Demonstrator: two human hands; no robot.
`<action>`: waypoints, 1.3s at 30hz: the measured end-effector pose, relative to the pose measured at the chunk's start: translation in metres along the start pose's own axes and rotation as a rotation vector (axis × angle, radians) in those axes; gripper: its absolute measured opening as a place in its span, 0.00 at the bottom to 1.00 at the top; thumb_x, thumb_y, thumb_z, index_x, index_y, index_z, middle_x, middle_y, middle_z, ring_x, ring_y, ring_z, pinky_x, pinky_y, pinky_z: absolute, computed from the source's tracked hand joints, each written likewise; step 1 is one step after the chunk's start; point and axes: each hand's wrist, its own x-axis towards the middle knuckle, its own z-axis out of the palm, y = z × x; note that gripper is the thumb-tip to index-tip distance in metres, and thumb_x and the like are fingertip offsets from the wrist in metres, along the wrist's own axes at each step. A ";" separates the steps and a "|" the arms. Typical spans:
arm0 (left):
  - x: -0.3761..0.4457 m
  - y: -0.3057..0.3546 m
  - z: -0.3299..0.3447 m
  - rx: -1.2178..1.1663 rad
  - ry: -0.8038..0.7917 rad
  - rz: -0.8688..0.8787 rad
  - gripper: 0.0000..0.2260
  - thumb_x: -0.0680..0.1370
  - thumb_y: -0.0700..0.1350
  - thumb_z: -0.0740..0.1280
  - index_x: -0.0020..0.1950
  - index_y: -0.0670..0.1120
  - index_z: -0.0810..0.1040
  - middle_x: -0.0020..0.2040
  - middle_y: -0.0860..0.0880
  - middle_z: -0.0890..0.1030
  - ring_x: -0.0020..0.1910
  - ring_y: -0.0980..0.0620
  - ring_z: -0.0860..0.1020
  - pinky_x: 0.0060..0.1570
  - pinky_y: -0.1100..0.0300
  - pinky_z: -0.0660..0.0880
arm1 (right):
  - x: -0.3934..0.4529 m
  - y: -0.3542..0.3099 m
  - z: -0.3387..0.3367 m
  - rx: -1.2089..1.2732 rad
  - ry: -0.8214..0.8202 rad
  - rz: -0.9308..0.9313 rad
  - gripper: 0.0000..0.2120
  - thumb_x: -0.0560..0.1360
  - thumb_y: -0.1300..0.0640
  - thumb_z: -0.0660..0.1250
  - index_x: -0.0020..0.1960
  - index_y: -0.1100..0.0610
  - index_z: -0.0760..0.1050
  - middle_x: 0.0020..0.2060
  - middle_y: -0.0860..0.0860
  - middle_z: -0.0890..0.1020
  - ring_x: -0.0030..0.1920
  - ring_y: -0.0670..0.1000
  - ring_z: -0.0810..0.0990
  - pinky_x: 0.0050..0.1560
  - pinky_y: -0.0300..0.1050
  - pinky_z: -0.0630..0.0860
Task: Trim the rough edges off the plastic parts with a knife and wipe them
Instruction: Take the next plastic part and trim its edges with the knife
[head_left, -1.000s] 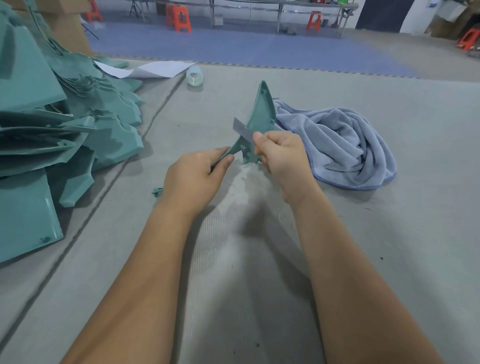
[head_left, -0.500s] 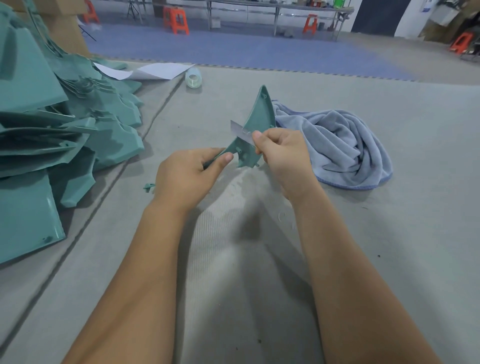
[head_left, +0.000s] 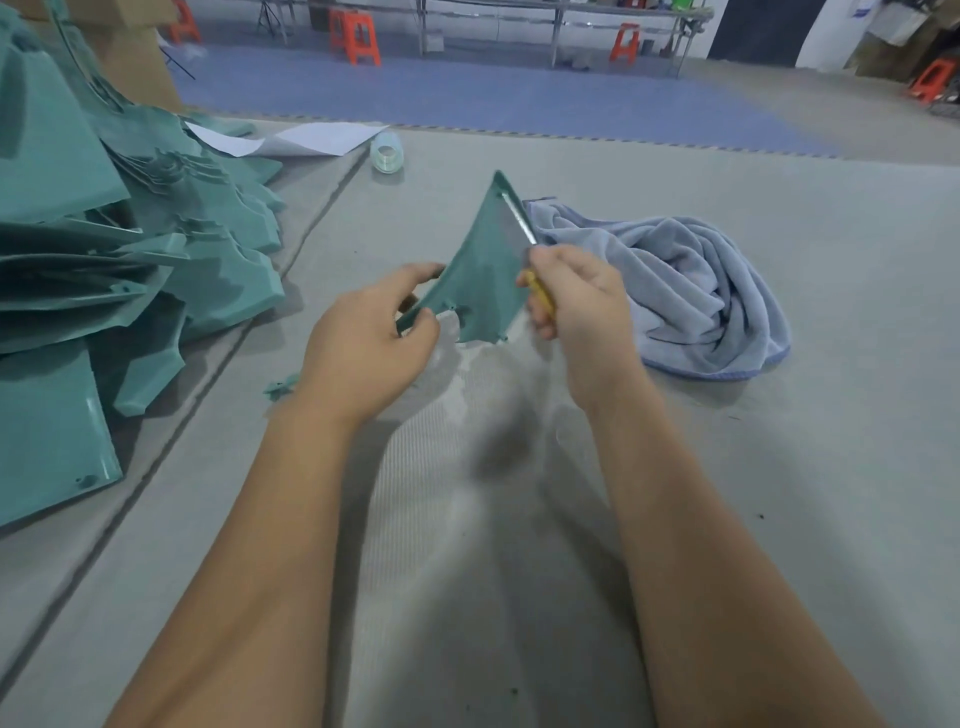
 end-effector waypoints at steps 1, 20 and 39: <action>0.000 0.002 0.002 0.048 -0.002 0.001 0.14 0.76 0.55 0.59 0.60 0.60 0.76 0.37 0.58 0.80 0.40 0.52 0.78 0.39 0.57 0.74 | -0.003 0.002 0.005 -0.042 -0.059 -0.025 0.14 0.81 0.61 0.61 0.37 0.58 0.73 0.26 0.51 0.71 0.26 0.45 0.65 0.28 0.35 0.62; -0.005 -0.006 0.027 0.344 0.111 0.015 0.17 0.81 0.56 0.57 0.43 0.47 0.77 0.34 0.52 0.69 0.34 0.49 0.67 0.29 0.57 0.57 | -0.010 0.013 0.007 -0.336 -0.259 0.015 0.17 0.80 0.61 0.62 0.32 0.58 0.73 0.20 0.45 0.67 0.25 0.45 0.63 0.32 0.42 0.63; -0.008 -0.007 0.027 0.229 0.146 -0.026 0.18 0.80 0.60 0.56 0.39 0.52 0.76 0.27 0.55 0.68 0.28 0.54 0.66 0.27 0.61 0.56 | -0.004 0.014 0.007 -0.347 -0.219 -0.107 0.18 0.79 0.63 0.63 0.31 0.56 0.72 0.23 0.42 0.67 0.29 0.45 0.64 0.35 0.43 0.61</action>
